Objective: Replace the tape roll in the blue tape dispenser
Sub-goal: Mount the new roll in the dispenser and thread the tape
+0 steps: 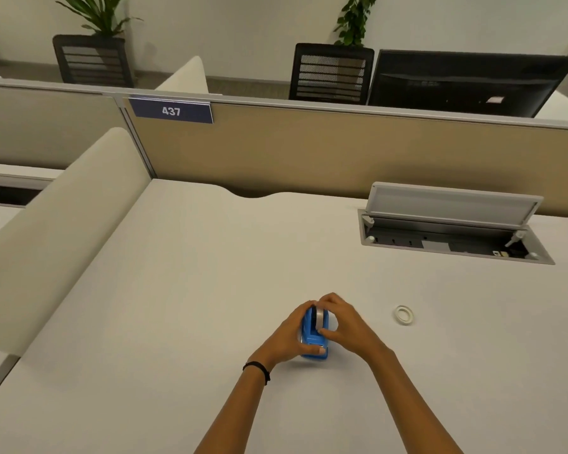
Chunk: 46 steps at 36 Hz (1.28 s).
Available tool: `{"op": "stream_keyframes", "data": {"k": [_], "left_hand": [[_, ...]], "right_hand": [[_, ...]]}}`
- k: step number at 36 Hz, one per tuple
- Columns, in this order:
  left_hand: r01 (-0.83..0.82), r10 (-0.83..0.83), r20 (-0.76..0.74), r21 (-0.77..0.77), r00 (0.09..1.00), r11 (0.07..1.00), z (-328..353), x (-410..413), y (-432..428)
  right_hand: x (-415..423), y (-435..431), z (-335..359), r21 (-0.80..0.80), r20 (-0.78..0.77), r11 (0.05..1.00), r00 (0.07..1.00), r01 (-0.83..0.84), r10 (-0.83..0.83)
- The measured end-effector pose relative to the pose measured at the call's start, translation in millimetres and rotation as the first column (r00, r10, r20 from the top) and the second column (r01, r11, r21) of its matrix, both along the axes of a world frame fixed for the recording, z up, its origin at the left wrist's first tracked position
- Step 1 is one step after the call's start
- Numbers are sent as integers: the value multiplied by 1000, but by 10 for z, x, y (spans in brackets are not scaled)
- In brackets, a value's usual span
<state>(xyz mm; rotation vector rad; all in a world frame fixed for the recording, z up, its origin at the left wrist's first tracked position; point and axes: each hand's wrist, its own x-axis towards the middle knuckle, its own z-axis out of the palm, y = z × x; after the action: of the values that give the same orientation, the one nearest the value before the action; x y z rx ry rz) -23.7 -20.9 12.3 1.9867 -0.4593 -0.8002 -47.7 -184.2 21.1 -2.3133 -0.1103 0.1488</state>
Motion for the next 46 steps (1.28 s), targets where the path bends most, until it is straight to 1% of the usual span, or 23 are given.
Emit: {"op": "stream_keyframes", "data": {"k": [4, 7, 14, 21, 35, 40, 46], "left_hand": [[-9, 9, 3, -6, 1000, 1000, 22, 3, -22], [-12, 12, -1, -14, 1000, 1000, 42, -3, -24], [-10, 10, 5, -21, 1000, 1000, 54, -10, -9], [-2, 2, -2, -7, 1000, 1000, 88, -21, -10], [5, -5, -4, 14, 1000, 1000, 97, -22, -3], [6, -6, -5, 19, 1000, 1000, 76, -20, 1], [3, -3, -1, 26, 1000, 1000, 57, -9, -2]], "right_hand": [[-18, -22, -20, 15, 17, 1000, 1000, 10, -10], [-6, -14, -24, -4, 20, 1000, 1000, 16, -16], [35, -21, 6, -6, -5, 1000, 1000, 12, -12], [-6, 19, 9, 13, -15, 999, 999, 48, -48], [-81, 29, 10, 176, -60, 963, 979, 202, -194], [-26, 30, 38, 213, -36, 944, 967, 253, -252], [16, 46, 56, 240, -14, 936, 965, 258, -262]]}}
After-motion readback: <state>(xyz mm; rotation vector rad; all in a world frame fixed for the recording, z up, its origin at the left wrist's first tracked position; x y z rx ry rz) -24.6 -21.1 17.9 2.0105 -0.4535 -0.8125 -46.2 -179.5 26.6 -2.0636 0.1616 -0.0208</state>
